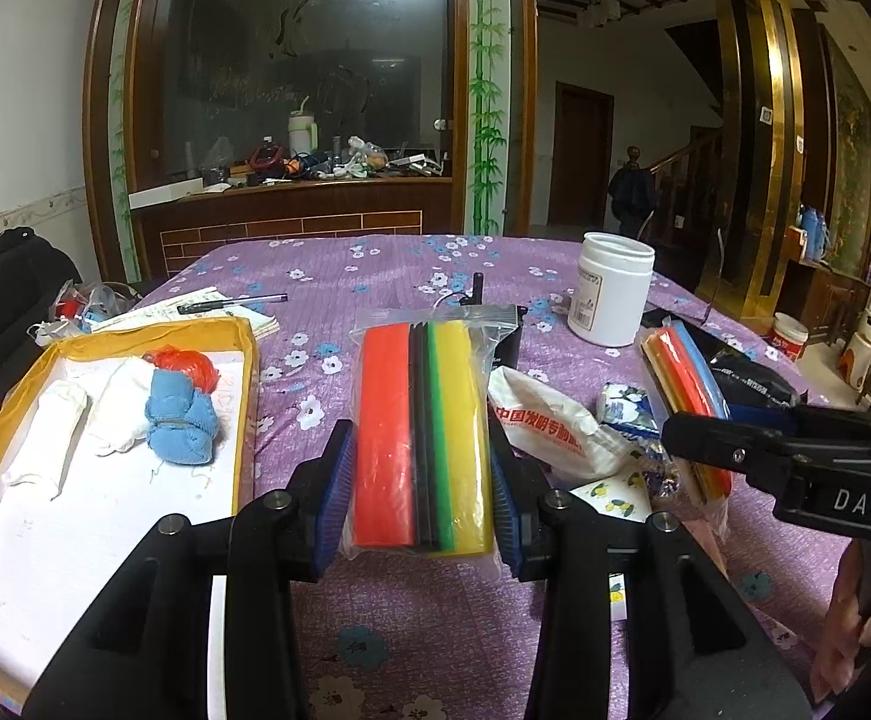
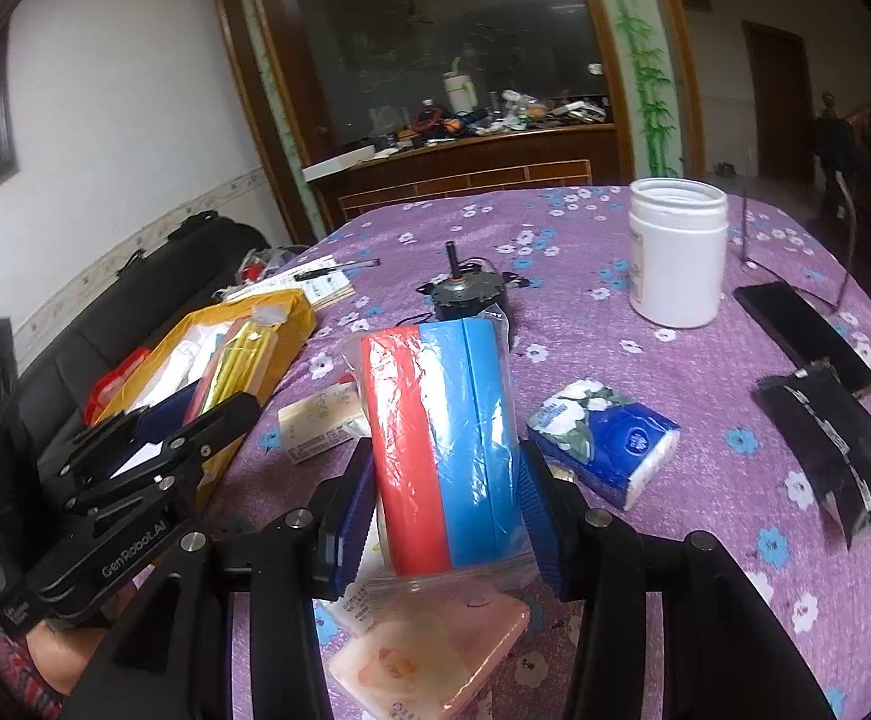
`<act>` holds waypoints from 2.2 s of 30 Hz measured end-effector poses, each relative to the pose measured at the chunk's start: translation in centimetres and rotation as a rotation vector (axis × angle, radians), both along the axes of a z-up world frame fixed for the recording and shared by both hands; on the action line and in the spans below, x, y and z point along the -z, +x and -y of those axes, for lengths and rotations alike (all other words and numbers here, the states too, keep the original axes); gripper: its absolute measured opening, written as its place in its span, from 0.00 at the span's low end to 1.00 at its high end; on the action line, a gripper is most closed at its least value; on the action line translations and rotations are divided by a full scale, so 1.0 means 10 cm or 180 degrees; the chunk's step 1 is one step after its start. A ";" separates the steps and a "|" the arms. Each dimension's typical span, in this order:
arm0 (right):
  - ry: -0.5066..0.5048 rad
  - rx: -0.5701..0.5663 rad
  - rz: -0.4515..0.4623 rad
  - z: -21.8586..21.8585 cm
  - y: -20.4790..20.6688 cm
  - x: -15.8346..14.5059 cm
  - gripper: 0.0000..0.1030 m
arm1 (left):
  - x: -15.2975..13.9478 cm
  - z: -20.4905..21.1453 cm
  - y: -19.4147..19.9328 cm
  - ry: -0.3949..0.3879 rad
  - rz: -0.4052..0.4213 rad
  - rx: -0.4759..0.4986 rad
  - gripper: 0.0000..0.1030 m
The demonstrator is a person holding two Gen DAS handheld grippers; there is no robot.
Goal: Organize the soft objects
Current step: 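Carry the rainbow sponge and blue-red sponge pack over the tray with both grippers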
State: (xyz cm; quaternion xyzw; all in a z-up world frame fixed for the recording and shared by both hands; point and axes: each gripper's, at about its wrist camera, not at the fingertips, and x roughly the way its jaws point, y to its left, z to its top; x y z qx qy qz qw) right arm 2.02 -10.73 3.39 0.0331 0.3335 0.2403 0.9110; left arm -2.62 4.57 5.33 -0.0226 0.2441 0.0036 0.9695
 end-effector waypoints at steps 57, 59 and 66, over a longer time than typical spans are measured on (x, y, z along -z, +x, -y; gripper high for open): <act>-0.0104 -0.0862 -0.0286 -1.53 -0.45 -0.22 0.45 | -0.02 -1.74 -0.37 -0.0808 -0.0174 -0.0949 0.38; -0.0106 -0.0873 -0.0317 -1.59 -0.42 -0.21 0.45 | 0.00 -1.78 -0.37 -0.0814 -0.0199 -0.0968 0.38; -0.0051 -0.0950 -0.0504 -1.91 -0.28 -0.17 0.45 | 0.13 -1.91 -0.35 -0.0907 -0.0359 -0.0994 0.38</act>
